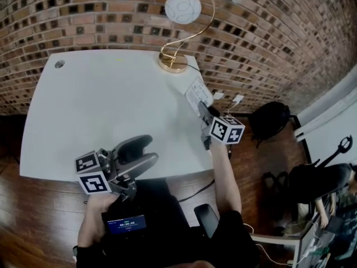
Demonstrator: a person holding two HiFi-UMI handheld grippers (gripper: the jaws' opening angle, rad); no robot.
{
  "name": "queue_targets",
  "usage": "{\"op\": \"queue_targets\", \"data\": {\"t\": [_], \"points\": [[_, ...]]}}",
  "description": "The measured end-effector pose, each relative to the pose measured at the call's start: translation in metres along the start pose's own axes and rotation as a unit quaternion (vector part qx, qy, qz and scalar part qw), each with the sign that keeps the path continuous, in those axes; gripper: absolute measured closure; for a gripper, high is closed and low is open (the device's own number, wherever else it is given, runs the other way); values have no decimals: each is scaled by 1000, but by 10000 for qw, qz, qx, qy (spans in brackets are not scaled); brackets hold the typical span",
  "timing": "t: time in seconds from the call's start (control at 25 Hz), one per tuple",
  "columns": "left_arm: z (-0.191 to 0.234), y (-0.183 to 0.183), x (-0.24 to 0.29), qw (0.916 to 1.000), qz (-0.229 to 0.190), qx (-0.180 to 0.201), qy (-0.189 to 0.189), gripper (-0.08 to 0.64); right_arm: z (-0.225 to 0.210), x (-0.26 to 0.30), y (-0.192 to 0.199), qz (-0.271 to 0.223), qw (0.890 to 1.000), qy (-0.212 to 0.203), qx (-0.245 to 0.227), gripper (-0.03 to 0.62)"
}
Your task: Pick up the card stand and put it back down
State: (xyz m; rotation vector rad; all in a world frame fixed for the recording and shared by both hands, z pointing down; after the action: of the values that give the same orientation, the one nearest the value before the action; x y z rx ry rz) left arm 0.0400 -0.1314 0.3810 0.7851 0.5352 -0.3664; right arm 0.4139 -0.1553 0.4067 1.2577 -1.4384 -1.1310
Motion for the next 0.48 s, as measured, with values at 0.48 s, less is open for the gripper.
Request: {"op": "queue_targets", "data": {"t": [0.48], "points": [[-20,-16,-12,9995,-150,260,37,301,43,-17,-50,-534,9931,-974,379,563]]}}
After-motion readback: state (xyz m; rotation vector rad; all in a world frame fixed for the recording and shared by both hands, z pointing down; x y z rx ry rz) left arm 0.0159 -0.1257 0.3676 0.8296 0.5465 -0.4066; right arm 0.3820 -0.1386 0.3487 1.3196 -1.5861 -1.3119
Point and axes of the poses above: the fingertips, and each gripper's own axes: x forward along the fingers, z to its left, y out of its underside, the point moved 10 cm from there along -x, backward along the fingers, and after that the axes turned 13 degrees about -z, right-handed, at the moved point
